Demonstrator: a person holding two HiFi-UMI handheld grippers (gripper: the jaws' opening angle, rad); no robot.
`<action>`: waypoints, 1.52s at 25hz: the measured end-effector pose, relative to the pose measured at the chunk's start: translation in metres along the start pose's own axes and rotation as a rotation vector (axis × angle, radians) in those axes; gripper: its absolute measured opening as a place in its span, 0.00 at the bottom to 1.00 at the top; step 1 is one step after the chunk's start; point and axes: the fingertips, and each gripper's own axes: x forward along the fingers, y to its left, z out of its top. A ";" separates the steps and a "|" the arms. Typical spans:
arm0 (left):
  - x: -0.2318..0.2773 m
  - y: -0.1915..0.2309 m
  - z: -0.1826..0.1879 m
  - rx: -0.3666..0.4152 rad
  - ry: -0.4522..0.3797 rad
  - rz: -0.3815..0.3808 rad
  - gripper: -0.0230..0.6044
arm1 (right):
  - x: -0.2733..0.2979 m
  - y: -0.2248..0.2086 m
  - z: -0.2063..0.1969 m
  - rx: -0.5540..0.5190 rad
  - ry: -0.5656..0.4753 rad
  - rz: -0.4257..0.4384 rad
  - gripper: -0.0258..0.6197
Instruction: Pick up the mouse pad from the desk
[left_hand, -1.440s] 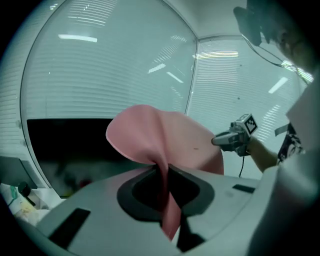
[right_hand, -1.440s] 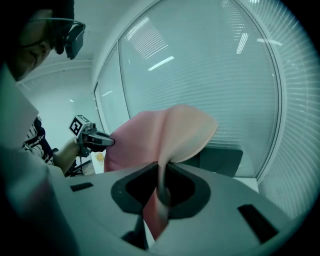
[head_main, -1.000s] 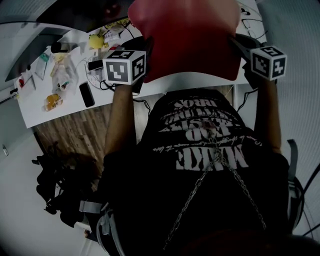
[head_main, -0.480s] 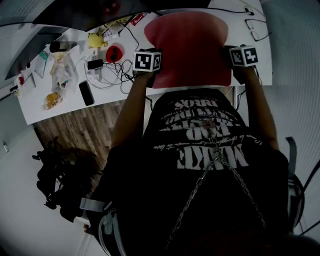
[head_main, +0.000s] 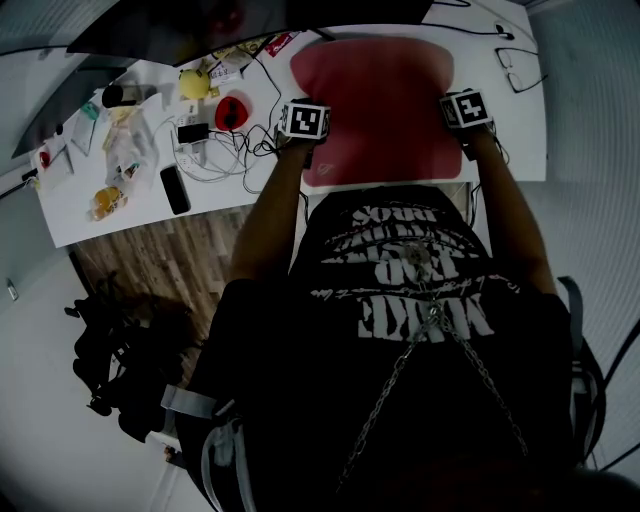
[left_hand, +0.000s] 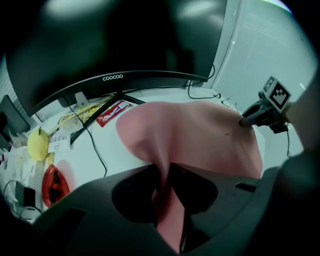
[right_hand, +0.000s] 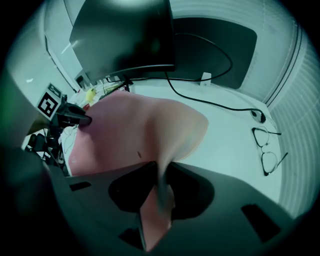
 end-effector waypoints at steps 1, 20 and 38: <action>0.003 0.005 -0.003 -0.008 0.001 0.022 0.22 | 0.002 -0.005 -0.001 -0.004 0.009 -0.030 0.20; -0.288 -0.080 0.166 0.168 -0.935 -0.055 0.05 | -0.286 0.115 0.134 -0.038 -1.021 0.056 0.04; -0.310 -0.068 0.136 0.168 -0.958 -0.137 0.05 | -0.315 0.158 0.120 -0.110 -1.043 -0.098 0.04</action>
